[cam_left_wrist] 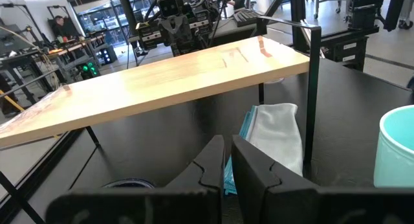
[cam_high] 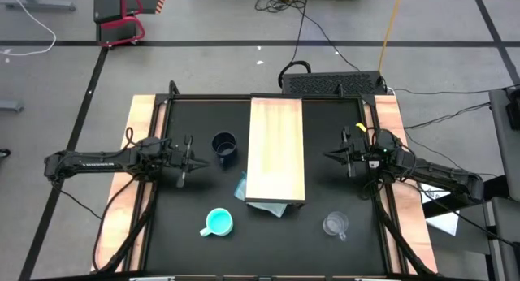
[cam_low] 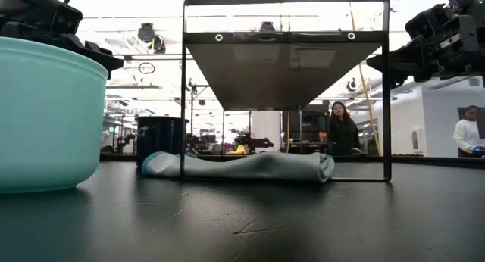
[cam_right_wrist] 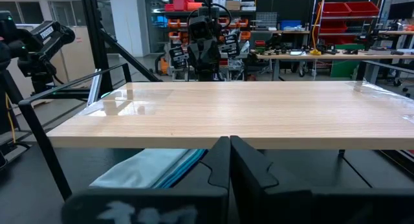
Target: Stack small to large cups/mugs on shelf
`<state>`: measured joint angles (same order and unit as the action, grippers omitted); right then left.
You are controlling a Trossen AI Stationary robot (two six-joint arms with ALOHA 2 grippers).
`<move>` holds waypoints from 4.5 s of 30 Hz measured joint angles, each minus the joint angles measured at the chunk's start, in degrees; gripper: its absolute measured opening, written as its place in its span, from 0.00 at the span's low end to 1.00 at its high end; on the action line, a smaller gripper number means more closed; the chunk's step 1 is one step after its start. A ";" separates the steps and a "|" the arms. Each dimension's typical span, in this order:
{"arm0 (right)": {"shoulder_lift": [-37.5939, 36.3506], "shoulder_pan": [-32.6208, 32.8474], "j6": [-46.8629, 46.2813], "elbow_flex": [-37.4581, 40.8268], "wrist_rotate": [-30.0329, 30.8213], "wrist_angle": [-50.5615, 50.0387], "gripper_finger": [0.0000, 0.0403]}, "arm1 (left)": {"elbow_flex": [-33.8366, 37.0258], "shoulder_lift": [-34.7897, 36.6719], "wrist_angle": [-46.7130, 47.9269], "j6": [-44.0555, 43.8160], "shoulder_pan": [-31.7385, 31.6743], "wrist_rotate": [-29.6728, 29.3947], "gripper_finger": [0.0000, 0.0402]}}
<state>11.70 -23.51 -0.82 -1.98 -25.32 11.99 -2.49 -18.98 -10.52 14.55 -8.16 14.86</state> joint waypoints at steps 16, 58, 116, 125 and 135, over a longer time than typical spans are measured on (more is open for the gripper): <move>-0.02 -0.02 -0.02 0.00 -0.02 0.00 0.00 | -0.01 -0.01 -0.01 0.00 0.02 0.01 0.08; -0.02 0.00 -3.31 0.00 -0.28 0.22 0.00 | -0.01 -0.07 -9.40 -8.25 0.01 0.28 0.08; 14.23 50.93 -7.77 -30.71 17.41 -27.84 0.00 | 0.01 -0.07 -10.80 -18.53 0.01 0.04 0.08; 23.62 64.25 -20.52 -42.11 39.36 -48.72 0.00 | -0.01 -0.07 -10.78 -18.01 0.02 0.04 0.08; 29.13 69.44 -44.49 -46.58 38.57 -65.81 0.00 | -0.01 -0.07 -10.78 -18.34 0.00 0.04 0.08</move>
<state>40.83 45.94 -45.31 -48.56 13.25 -53.82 -2.50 -19.05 -21.30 -3.79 -8.16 14.90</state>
